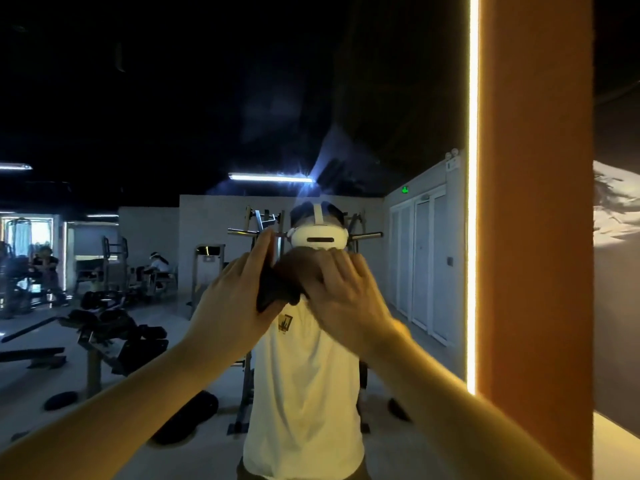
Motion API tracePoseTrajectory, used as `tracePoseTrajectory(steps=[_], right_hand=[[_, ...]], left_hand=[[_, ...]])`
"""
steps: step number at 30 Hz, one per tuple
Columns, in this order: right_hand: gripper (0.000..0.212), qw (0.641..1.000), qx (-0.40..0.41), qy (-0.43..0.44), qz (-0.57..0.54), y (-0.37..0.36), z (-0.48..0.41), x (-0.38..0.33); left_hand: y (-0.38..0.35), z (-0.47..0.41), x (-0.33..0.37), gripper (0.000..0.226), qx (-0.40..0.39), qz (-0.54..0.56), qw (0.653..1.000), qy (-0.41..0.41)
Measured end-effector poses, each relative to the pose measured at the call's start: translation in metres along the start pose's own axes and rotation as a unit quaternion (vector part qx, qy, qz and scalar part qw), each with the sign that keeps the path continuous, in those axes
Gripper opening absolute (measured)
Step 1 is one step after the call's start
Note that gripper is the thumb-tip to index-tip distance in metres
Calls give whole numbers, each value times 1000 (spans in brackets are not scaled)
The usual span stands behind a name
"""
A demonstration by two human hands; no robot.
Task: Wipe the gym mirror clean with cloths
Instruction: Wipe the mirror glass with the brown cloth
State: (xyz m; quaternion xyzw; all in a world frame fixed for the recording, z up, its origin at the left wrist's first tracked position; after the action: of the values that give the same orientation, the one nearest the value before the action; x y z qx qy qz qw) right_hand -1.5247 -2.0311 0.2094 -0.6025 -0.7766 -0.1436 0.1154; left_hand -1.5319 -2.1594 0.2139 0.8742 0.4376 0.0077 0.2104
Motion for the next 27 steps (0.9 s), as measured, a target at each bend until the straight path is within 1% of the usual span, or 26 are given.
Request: tracePoseTrajectory(steps=[1, 2, 4, 5, 6, 7, 8, 9, 10, 12, 13, 14, 15, 16, 17, 19, 21, 22, 23, 24, 25, 27], right_hand=[[43, 999, 4, 16, 29, 4, -2, 22], [38, 998, 31, -13, 58, 12, -11, 53], [36, 981, 84, -152, 87, 32, -39, 130], [38, 964, 103, -229, 83, 43, -50, 159], [41, 945, 124, -294, 75, 48, -57, 173], [42, 926, 142, -344, 60, 47, -61, 171], [43, 915, 148, -375, 33, 42, -58, 158], [43, 918, 149, -368, 0, 35, -56, 133], [43, 935, 142, -323, -30, 28, -53, 101], [45, 980, 87, -169, -55, 11, -36, 44], [44, 994, 63, -77, -47, 6, -25, 26], [41, 999, 44, 5, -32, 9, -22, 20], [38, 998, 33, 62, 0, 12, -28, 25], [37, 996, 38, 74, 40, 15, -41, 40], [36, 995, 59, 40, 74, 21, -62, 65], [38, 983, 99, -114, 102, 39, -111, 127], [40, 951, 121, -274, 80, 47, -135, 160], [41, 936, 126, -323, 61, 43, -135, 153], [44, 932, 130, -336, 40, 36, -128, 133], [46, 942, 126, -310, 10, 28, -119, 103], [47, 960, 114, -253, -21, 20, -108, 68], [44, 992, 66, -86, -60, 5, -76, 9]], left_hand=[[0, 0, -1, 97, -4, -3, 1000, -1], [0, 0, -2, 100, -9, -5, 1000, -2], [-1, -1, -2, 105, -16, -10, 1000, -9], [-2, 0, -2, 105, -19, -14, 1000, -8], [-3, 0, -3, 105, -22, -16, 1000, -3], [-4, 0, -4, 104, -27, -14, 1000, 2], [-4, 1, -3, 101, -31, -7, 999, 7], [-2, 1, -3, 95, -28, 7, 999, 15], [2, -1, -3, 85, -19, 23, 999, 25], [17, -10, 0, 62, 13, 47, 999, 26], [25, -15, 0, 56, 33, 49, 998, 28], [33, -21, -1, 53, 51, 50, 997, 34], [39, -27, -4, 55, 60, 47, 996, 38], [41, -32, -7, 62, 51, 41, 997, 41], [39, -35, -10, 73, 30, 33, 998, 47], [33, -34, -17, 94, -2, 0, 999, 47], [29, -31, -21, 100, -10, -26, 999, 35], [27, -31, -23, 101, -11, -30, 999, 33], [28, -31, -24, 100, -10, -28, 999, 32], [29, -32, -25, 99, -7, -21, 999, 35], [32, -33, -24, 98, -7, -13, 999, 39], [33, -34, -20, 98, -23, 2, 999, 44]])
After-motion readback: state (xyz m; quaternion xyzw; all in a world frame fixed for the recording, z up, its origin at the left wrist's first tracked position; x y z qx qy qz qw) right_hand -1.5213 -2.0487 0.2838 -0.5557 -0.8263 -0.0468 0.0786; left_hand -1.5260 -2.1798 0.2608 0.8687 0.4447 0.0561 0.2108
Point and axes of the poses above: each hand's wrist, its own z-axis away from the middle knuckle, its own y-axis out of the back of the hand, x = y × z, the point moved 10 cm from there along -z, towards the middle knuckle, and after that the axes turned 11 degrees about -y, right-handed, at the moved point
